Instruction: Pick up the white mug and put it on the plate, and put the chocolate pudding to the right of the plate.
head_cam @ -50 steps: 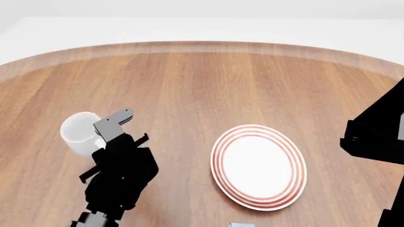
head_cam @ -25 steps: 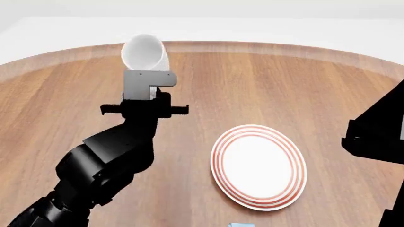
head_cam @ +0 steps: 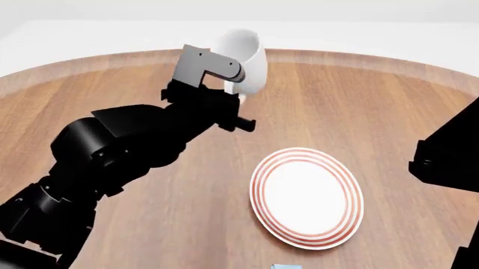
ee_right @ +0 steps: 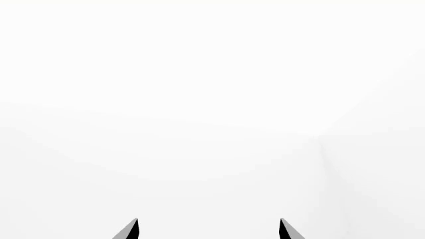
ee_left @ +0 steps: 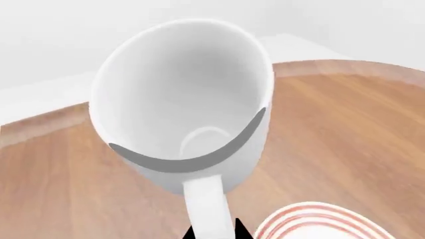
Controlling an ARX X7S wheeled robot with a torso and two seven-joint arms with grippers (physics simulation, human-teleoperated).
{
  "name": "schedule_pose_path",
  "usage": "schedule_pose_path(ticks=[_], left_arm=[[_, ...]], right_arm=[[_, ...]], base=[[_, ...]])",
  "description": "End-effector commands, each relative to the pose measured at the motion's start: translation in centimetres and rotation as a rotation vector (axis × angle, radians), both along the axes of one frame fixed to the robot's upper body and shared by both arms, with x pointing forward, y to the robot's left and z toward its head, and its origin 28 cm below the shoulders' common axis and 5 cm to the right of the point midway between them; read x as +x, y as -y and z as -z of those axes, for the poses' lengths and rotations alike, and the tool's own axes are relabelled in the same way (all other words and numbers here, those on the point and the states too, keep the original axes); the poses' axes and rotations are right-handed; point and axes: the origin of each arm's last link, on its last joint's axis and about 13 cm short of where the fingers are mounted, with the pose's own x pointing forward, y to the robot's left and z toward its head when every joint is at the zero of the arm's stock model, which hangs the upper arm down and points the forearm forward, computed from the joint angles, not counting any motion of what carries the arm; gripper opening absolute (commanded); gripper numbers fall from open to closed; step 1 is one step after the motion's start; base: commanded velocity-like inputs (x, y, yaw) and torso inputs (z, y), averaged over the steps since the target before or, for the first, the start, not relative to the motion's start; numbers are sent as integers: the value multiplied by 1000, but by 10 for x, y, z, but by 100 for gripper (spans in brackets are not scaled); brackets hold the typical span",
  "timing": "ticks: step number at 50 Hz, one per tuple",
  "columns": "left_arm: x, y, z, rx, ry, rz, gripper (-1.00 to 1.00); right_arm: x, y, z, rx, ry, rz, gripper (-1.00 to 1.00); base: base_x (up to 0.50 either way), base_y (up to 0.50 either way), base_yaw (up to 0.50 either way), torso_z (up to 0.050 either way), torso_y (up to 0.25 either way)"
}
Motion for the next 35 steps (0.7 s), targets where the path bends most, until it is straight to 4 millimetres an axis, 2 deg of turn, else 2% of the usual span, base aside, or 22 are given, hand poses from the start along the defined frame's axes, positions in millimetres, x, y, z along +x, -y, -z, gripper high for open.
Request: schedule_pose_path(ticks=[1,10,18,28,35], left_arm=[[6,19,-24,-5,-75,222,-100],[2,39,-26,21,-135,306,-100],[4,54,-8,64,-181,347,-100],[8,67,13,204,-189,416,-100],[9,76,20,224,-195,451,-100]], right_arm=[[-1,2,-2,-9,12,19,100],[-2,2,-2,-5,13,19,100],[-3,2,-3,-3,15,17,100],[-3,3,-4,1,20,18,100],[-4,3,-4,2,21,19,100]], base=[[0,0,0,0,0],[0,0,0,0,0],[0,0,0,0,0],[0,0,0,0,0],[0,0,0,0,0]])
